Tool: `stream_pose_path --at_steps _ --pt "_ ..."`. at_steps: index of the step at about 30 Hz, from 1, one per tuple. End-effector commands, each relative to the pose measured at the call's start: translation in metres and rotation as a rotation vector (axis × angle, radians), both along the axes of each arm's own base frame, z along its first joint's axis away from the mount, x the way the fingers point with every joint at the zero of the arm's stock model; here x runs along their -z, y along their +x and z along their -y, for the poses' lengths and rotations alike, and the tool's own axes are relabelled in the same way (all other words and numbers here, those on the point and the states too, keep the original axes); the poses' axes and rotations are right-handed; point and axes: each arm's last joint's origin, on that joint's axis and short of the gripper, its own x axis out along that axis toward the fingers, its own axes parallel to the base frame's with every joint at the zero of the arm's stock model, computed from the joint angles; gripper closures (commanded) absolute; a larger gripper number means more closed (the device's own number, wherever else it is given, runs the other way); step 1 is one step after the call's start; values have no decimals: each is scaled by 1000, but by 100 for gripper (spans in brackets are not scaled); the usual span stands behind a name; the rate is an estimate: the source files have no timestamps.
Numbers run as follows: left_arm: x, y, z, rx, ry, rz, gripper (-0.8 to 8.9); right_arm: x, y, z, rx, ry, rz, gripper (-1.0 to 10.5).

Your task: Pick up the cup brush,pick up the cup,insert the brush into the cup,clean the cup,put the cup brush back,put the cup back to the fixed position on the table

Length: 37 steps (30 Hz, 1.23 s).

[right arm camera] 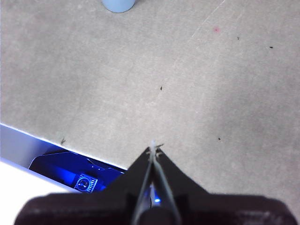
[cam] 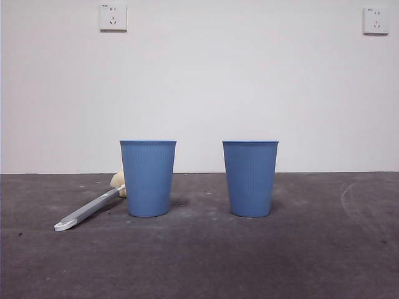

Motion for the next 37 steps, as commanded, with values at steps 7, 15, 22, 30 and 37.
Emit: stream_pose_path --at_steps 7,15,22,30,37 --pt "3 2 0 0 -13 -27 817 -1 0 0 6 6 2 946" --pt "6 3 0 0 -13 -66 817 -2 2 2 28 -79 57 946" --pt "8 5 0 0 -14 -99 817 -5 -5 17 200 -247 164 946" --pt "12 7 0 -1 -14 -146 817 -12 -25 39 431 -104 411 946" --pt "16 8 0 -1 -14 -188 817 17 -19 41 399 91 706 946"
